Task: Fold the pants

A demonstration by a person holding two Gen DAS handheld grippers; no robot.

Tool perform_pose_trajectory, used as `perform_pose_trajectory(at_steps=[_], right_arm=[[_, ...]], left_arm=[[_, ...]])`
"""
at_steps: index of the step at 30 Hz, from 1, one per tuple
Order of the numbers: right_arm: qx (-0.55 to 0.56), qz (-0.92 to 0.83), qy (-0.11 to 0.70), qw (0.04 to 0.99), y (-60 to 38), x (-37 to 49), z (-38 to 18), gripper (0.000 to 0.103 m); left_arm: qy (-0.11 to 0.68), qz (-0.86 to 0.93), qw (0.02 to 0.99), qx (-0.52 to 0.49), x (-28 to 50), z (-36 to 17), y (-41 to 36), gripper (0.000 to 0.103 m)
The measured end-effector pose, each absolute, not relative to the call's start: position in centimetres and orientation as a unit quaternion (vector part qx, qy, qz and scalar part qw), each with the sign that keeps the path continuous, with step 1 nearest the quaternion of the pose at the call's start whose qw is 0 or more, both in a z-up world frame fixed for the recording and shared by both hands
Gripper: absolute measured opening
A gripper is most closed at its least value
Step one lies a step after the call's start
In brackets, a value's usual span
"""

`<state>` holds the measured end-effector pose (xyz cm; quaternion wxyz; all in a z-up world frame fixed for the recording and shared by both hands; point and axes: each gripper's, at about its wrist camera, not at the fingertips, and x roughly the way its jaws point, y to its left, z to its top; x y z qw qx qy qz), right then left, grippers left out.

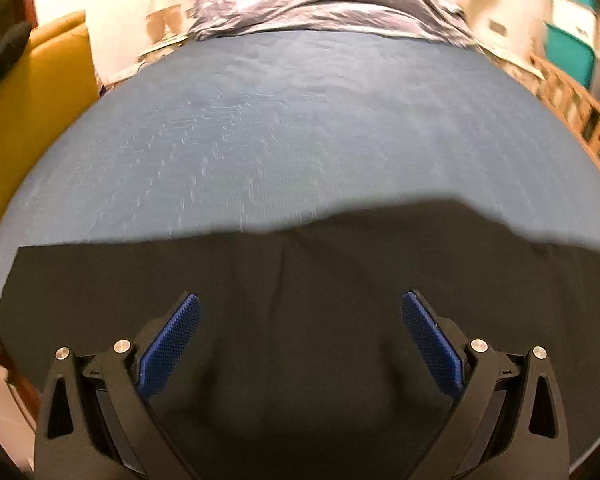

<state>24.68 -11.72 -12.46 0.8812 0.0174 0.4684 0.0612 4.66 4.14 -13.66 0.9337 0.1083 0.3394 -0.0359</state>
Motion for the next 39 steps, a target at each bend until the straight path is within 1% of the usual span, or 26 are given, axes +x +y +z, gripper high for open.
perform_pose_trajectory(at_steps=[3, 6, 8, 10, 11, 12, 15, 17, 18, 20, 25, 29, 34, 37, 39], right_arm=[[0.019, 0.061, 0.489, 0.870, -12.1, 21.2, -14.0, 0.098], [0.008, 0.063, 0.506, 0.861, -11.9, 19.0, -15.3, 0.098], [0.004, 0.058, 0.511, 0.857, -12.1, 18.4, -15.7, 0.098], [-0.009, 0.058, 0.510, 0.858, -11.8, 18.2, -15.8, 0.098], [-0.020, 0.058, 0.510, 0.858, -11.5, 18.1, -15.9, 0.098], [-0.026, 0.058, 0.509, 0.859, -11.3, 18.0, -16.0, 0.098], [-0.027, 0.055, 0.504, 0.861, -11.2, 18.4, -16.2, 0.098], [-0.031, 0.047, 0.503, 0.862, -11.2, 18.3, -16.4, 0.098], [-0.032, 0.046, 0.500, 0.864, -11.1, 18.2, -16.4, 0.098], [-0.029, 0.045, 0.497, 0.866, -11.1, 17.9, -16.5, 0.099], [-0.027, 0.039, 0.498, 0.866, -11.0, 17.7, -16.4, 0.099], [-0.019, 0.037, 0.498, 0.866, -11.4, 17.0, -16.4, 0.099], [-0.018, 0.033, 0.508, 0.860, -11.4, 17.2, -16.5, 0.099], [-0.028, 0.020, 0.529, 0.848, -11.2, 17.7, -15.9, 0.098], [-0.031, 0.011, 0.515, 0.857, -10.5, 17.5, -14.9, 0.098]], left_arm=[[0.358, -0.011, 0.932, 0.065, 6.4, -13.8, 6.7, 0.000], [0.395, 0.011, 0.918, 0.036, 7.7, -15.3, 9.8, 0.000], [0.391, 0.021, 0.920, 0.022, 7.6, -15.2, 11.9, 0.001], [0.396, 0.064, 0.916, 0.021, 7.6, -15.2, 15.1, 0.013], [0.397, 0.090, 0.913, 0.002, 7.6, -15.0, 17.5, 0.025], [0.398, 0.110, 0.911, -0.013, 7.6, -14.8, 19.6, 0.027], [0.390, 0.178, 0.902, -0.059, 6.6, -13.9, 26.3, 0.027], [0.386, 0.202, 0.898, -0.062, 6.0, -13.3, 28.3, 0.027], [0.385, 0.212, 0.896, -0.058, 5.7, -13.1, 29.0, 0.030], [0.388, 0.206, 0.897, -0.056, 5.6, -13.0, 29.3, 0.036], [0.399, 0.186, 0.896, -0.061, 5.6, -13.1, 28.3, 0.040], [0.410, 0.189, 0.889, -0.074, 6.1, -13.6, 28.5, 0.048], [0.418, 0.199, 0.882, -0.084, 5.7, -13.6, 29.4, 0.050], [0.420, 0.202, 0.881, -0.084, 5.6, -13.8, 29.8, 0.055], [0.421, 0.204, 0.880, -0.085, 5.5, -13.9, 30.1, 0.056]])
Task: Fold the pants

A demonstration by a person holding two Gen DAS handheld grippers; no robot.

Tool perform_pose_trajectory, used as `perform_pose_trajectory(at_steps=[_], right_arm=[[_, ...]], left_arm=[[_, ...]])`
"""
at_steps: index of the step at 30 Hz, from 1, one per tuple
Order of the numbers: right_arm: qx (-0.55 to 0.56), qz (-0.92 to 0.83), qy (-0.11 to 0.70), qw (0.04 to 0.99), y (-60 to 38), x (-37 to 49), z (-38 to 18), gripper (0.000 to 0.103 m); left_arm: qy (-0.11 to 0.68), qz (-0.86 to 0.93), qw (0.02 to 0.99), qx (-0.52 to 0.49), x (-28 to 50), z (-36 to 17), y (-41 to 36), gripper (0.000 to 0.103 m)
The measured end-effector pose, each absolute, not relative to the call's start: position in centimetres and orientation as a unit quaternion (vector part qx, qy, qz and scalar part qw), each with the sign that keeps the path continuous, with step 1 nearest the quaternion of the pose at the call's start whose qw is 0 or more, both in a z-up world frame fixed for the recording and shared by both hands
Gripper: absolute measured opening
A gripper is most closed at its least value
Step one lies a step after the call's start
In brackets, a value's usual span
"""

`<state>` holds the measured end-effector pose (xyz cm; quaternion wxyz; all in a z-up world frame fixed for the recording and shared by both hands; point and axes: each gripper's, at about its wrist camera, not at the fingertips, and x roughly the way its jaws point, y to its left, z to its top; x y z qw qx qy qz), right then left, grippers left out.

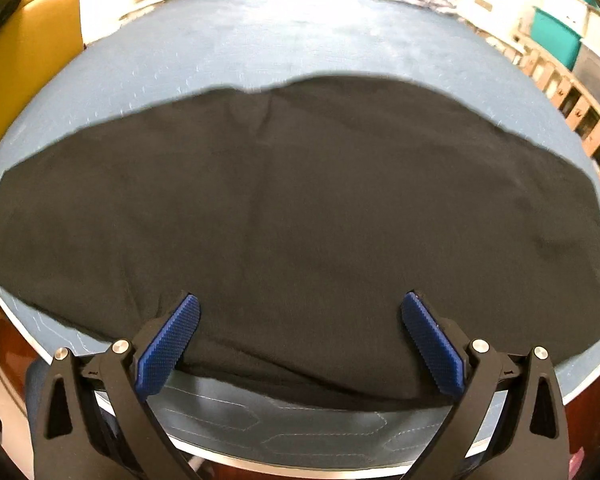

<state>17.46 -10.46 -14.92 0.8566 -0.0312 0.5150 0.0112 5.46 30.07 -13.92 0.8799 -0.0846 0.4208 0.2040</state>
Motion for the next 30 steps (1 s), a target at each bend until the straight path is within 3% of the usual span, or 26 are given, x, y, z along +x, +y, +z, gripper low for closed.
perform_pose_trajectory(at_steps=[5, 9, 11, 16, 23, 30], right_arm=[[-0.075, 0.082, 0.470, 0.876, -4.9, 16.9, -12.5, 0.098], [-0.079, 0.131, 0.468, 0.870, -0.5, 17.0, -12.4, 0.098], [-0.100, 0.144, 0.471, 0.865, 1.6, 17.1, -12.9, 0.098], [-0.124, 0.133, 0.507, 0.842, 3.2, 17.2, -15.8, 0.098], [-0.100, 0.147, 0.517, 0.837, 2.2, 17.4, -15.9, 0.099], [-0.099, 0.150, 0.513, 0.839, 2.4, 17.6, -16.2, 0.099]], left_arm=[[0.409, 0.213, 0.877, -0.137, 4.4, -13.8, 32.2, 0.060], [0.359, 0.145, 0.850, -0.357, 1.5, -15.7, 38.0, 0.060], [0.336, 0.124, 0.844, -0.400, 0.4, -16.5, 39.6, 0.059], [0.285, 0.085, 0.841, -0.451, -0.9, -17.1, 41.7, 0.057], [0.275, 0.049, 0.832, -0.480, 1.0, -17.9, 42.1, 0.042], [0.239, 0.023, 0.790, -0.565, 0.4, -20.7, 43.7, 0.034]])
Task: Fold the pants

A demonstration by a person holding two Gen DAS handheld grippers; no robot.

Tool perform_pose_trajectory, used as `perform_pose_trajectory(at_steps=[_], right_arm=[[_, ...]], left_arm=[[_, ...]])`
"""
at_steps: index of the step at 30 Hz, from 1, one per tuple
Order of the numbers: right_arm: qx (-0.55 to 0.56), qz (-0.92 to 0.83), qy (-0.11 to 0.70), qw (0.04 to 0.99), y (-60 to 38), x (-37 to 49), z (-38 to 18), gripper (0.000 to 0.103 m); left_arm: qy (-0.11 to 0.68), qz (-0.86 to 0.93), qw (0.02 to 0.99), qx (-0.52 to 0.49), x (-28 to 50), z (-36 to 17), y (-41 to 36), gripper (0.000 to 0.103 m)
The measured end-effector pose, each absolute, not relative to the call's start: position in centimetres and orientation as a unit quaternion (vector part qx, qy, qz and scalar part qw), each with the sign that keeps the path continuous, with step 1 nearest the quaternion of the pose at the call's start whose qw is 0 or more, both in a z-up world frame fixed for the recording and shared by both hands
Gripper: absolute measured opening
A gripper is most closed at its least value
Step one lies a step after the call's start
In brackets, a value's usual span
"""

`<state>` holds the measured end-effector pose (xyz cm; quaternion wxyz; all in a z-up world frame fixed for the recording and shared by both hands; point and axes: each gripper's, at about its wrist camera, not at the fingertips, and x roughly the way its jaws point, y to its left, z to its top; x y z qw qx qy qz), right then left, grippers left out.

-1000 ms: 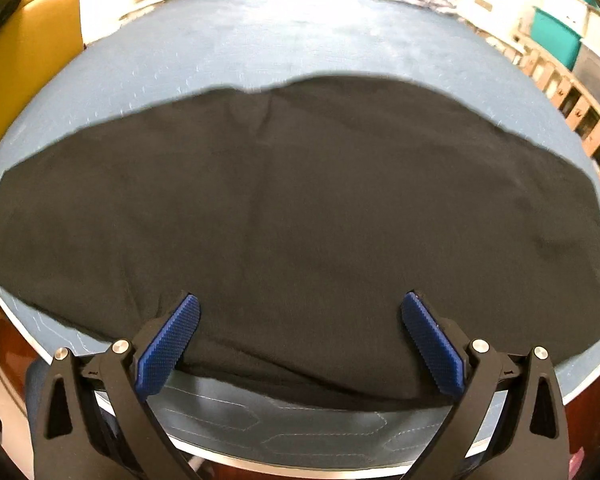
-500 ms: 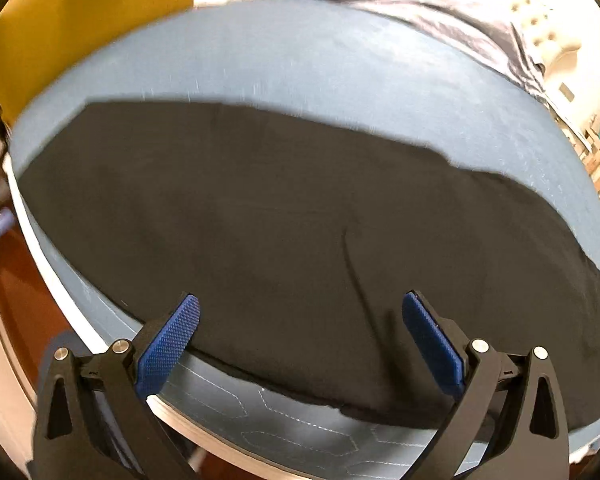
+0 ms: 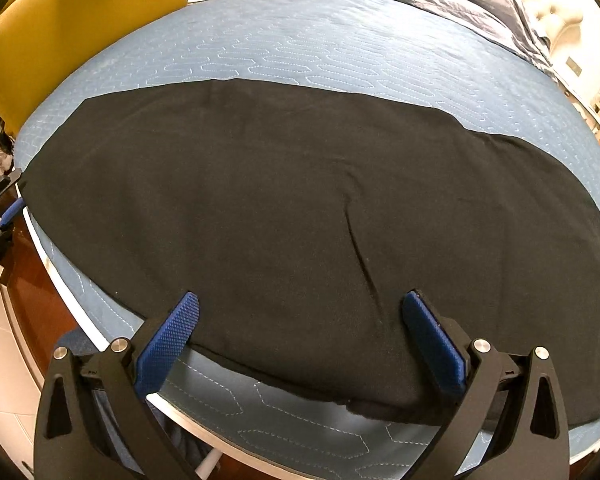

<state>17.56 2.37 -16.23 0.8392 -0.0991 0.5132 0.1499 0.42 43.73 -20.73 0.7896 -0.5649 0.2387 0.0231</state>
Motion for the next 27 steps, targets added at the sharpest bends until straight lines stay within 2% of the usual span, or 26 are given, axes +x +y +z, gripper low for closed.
perform_pose_trajectory(at_steps=[1, 2, 6, 13, 14, 18, 19, 23, 27], right_arm=[[-0.099, 0.150, 0.512, 0.840, 2.4, 17.5, -16.2, 0.099], [-0.099, 0.149, 0.512, 0.840, 2.3, 17.5, -16.3, 0.099], [-0.097, 0.150, 0.510, 0.842, 2.1, 17.3, -16.4, 0.099], [-0.095, 0.150, 0.512, 0.841, 1.6, 17.0, -16.3, 0.099], [-0.095, 0.150, 0.512, 0.840, 1.6, 17.0, -16.3, 0.099], [-0.079, 0.154, 0.533, 0.828, 1.3, 17.7, -15.5, 0.099], [-0.065, 0.157, 0.539, 0.825, 1.0, 18.1, -15.0, 0.098], [0.053, 0.210, 0.532, 0.818, -0.6, 20.3, -11.7, 0.098], [0.169, 0.290, 0.555, 0.761, -0.8, 23.7, -10.2, 0.098]], left_arm=[[0.233, 0.019, 0.780, -0.581, 0.2, -21.4, 44.0, 0.032], [0.231, 0.017, 0.773, -0.591, 0.1, -21.7, 44.2, 0.025], [0.211, 0.000, 0.757, -0.618, -0.2, -22.7, 44.9, 0.024], [0.223, 0.004, 0.776, -0.590, 1.5, -21.3, 45.1, 0.022], [0.234, 0.016, 0.786, -0.572, 1.9, -20.7, 44.9, 0.015], [0.277, 0.077, 0.858, -0.425, 3.3, -15.4, 42.0, 0.010], [0.288, 0.100, 0.884, -0.353, 3.8, -13.2, 40.2, 0.010], [0.291, 0.133, 0.937, -0.139, 5.7, -7.9, 32.6, 0.009], [0.275, 0.128, 0.953, 0.020, 7.1, -6.1, 23.8, 0.008]])
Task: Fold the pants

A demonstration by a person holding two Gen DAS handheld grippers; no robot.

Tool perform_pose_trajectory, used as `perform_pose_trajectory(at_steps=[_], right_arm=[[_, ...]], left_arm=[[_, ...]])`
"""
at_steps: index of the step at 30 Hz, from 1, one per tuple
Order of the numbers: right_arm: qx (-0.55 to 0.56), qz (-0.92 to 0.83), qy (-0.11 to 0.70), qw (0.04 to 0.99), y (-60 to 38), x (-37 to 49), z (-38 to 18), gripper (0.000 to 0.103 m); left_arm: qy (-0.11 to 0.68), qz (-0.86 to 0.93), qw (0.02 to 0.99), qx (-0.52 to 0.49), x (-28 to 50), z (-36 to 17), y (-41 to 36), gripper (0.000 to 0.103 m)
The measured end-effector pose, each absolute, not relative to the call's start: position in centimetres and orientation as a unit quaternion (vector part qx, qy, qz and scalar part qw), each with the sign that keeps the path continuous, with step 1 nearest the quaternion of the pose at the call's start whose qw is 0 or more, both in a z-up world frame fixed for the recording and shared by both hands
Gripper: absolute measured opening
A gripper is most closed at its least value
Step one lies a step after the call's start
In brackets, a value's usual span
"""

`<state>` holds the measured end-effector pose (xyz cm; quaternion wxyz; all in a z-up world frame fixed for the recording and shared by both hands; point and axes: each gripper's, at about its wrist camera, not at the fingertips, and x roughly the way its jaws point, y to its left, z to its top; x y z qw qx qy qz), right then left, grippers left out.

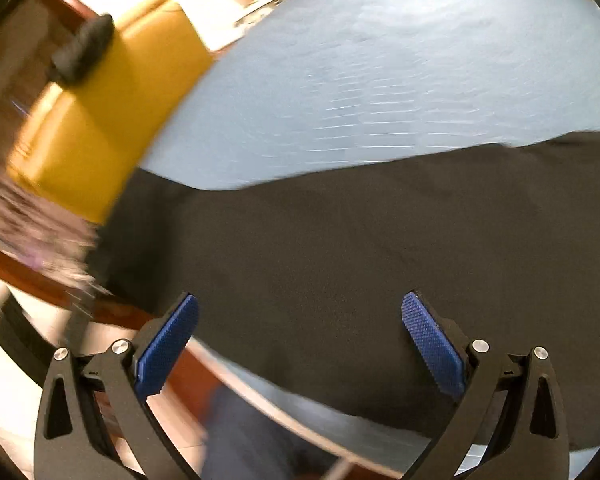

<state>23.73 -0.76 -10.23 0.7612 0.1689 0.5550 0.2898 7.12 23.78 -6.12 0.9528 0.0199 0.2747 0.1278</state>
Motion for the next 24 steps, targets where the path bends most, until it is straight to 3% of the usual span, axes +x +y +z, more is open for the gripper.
perform_pose_trajectory(at_steps=[5, 11, 15, 17, 21, 22, 24], right_arm=[[0.261, 0.345, 0.575, 0.694, 0.0, 26.7, -11.1, 0.098], [0.337, 0.346, 0.615, 0.623, -0.1, 27.9, -16.1, 0.098], [0.356, 0.360, 0.615, 0.604, -0.3, 27.9, -17.0, 0.088], [0.356, 0.363, 0.618, 0.599, 0.1, 28.1, -17.2, 0.078], [0.353, 0.373, 0.621, 0.591, 0.7, 28.5, -17.1, 0.070], [0.351, 0.377, 0.622, 0.589, 0.8, 28.3, -17.0, 0.063], [0.341, 0.389, 0.624, 0.585, 1.5, 28.1, -17.0, 0.030]], left_arm=[[0.276, 0.096, 0.947, 0.133, 8.1, -8.7, 15.0, 0.008], [0.288, 0.066, 0.933, 0.206, 8.6, -12.7, 9.6, 0.007], [0.282, 0.064, 0.926, 0.244, 8.3, -13.7, 8.6, 0.007], [0.277, 0.064, 0.922, 0.264, 8.0, -14.0, 8.2, 0.007], [0.261, 0.060, 0.914, 0.305, 7.1, -14.6, 7.3, 0.007], [0.256, 0.057, 0.913, 0.313, 6.9, -14.8, 7.0, 0.007], [0.250, 0.049, 0.913, 0.319, 6.1, -15.0, 6.1, 0.007]])
